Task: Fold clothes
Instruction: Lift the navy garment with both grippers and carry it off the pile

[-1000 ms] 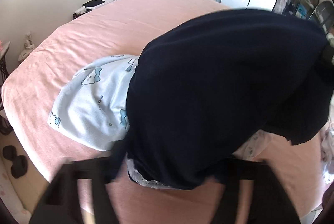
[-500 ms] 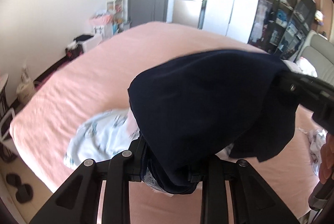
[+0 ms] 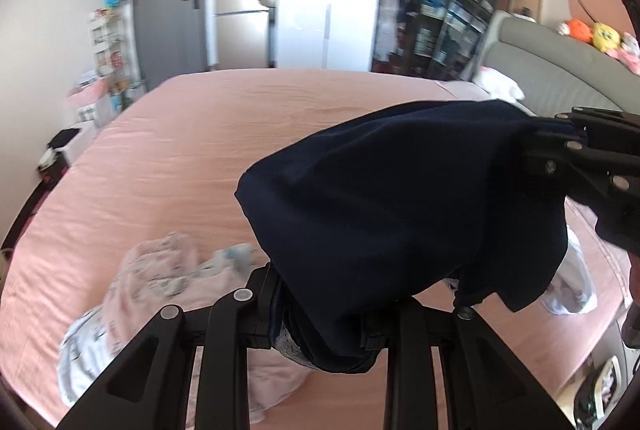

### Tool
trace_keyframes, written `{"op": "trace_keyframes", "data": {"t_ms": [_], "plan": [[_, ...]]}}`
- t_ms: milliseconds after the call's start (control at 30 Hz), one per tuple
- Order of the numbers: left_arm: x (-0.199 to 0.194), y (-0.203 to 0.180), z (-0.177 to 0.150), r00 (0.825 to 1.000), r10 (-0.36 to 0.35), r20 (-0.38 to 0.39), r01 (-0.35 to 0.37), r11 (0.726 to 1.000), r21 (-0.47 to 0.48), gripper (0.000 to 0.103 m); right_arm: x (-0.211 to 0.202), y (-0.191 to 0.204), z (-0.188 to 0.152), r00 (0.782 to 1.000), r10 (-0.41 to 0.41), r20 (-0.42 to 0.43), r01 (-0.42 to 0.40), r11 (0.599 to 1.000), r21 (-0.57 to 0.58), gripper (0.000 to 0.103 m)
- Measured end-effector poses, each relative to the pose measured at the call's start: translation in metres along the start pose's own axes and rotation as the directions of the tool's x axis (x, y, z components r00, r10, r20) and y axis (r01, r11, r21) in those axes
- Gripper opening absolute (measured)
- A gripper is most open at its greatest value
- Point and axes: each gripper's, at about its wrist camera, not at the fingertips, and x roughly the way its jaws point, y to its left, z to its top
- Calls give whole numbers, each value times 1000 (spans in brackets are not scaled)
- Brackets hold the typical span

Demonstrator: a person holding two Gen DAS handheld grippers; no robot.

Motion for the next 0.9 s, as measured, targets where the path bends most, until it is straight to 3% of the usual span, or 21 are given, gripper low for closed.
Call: {"op": "trace_keyframes", "data": {"t_ms": [200, 367, 667, 900], "plan": [[18, -49, 10, 997, -52, -62, 62, 984, 169, 24, -17, -22, -21, 996, -77, -54, 74, 996, -48, 12], [31, -74, -8, 987, -76, -143, 111, 960, 258, 24, -15, -46, -44, 994, -42, -98, 45, 998, 32, 12], [69, -91, -40, 968, -87, -235, 151, 952, 267, 24, 8, -55, -102, 989, -64, -137, 74, 995, 73, 12], [80, -90, -74, 948, -88, -304, 182, 938, 294, 24, 29, -57, -138, 974, 3, -226, 17, 996, 88, 12]]}}
